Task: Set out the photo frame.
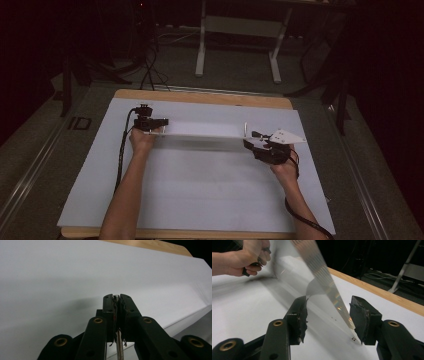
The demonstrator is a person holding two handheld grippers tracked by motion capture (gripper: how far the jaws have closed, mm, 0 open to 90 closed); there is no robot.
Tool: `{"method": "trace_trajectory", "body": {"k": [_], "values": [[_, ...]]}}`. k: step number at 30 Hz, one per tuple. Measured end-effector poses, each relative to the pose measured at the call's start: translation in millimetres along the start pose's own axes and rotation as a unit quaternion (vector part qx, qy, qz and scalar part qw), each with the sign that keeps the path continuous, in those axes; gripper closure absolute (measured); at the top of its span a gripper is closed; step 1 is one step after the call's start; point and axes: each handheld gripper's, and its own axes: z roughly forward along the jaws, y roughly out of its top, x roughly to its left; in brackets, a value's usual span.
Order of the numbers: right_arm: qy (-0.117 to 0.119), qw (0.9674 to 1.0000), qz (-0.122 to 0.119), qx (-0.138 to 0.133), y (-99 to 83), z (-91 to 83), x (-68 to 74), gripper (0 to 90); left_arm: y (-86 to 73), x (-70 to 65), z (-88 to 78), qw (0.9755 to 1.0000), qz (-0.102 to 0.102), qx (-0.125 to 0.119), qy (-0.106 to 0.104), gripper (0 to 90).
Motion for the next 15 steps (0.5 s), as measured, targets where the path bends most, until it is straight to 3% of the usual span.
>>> {"method": "trace_trajectory", "body": {"k": [3,11,15], "values": [[0.001,1.0000,0.001,0.001,0.4,0.1,-0.5,48.1,-0.6,2.8,-0.6,0.9999,0.002,-0.001,-0.011,82.5],[0.001,1.0000,0.007,0.001,2.0,1.0,-2.0,48.1,-4.0,2.7,-8.7,0.9996,0.023,-0.013,-0.004,76.6],[0.002,1.0000,0.007,0.001,2.7,1.4,-2.7,48.1,-8.6,2.9,-18.4,0.9989,0.026,-0.037,-0.013,74.5]]}}
